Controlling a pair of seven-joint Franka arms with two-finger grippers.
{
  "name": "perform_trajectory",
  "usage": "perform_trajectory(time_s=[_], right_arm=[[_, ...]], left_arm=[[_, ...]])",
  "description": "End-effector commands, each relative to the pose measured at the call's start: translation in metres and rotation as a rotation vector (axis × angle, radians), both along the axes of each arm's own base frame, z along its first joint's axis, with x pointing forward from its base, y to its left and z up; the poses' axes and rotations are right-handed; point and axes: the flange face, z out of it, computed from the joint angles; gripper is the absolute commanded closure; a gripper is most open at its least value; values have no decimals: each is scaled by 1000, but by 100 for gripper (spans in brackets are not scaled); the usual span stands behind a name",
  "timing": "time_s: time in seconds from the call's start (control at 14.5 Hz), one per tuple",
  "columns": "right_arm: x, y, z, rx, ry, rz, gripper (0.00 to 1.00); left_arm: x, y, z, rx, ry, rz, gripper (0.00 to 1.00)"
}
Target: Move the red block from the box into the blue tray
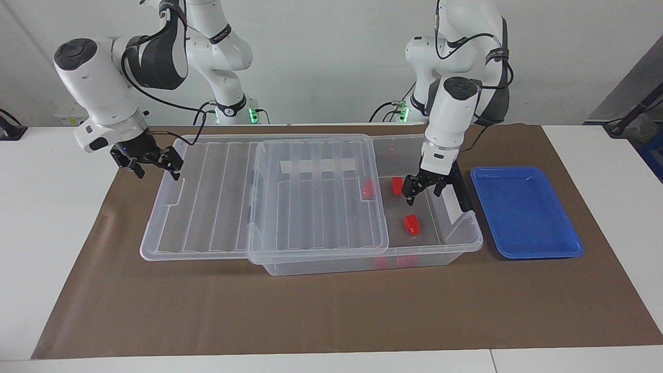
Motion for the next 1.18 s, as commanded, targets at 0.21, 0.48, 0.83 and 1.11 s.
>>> perform_trajectory(time_s=[0.21,0.48,0.83,1.11], right_arm=[[-6,45,39,-29,9,-31,0],[-1,66,67,-59,17,-45,0],[12,68,102,-55,-7,-45,0],[7,62,111,-45,26,-59,0]], left_arm=[[3,-16,-63,60,1,-77,0],[2,-22,-86,63,16,-90,0],[1,-28,-103,68,26,-111,1],[3,-23,-107,85,20,-145,7]])
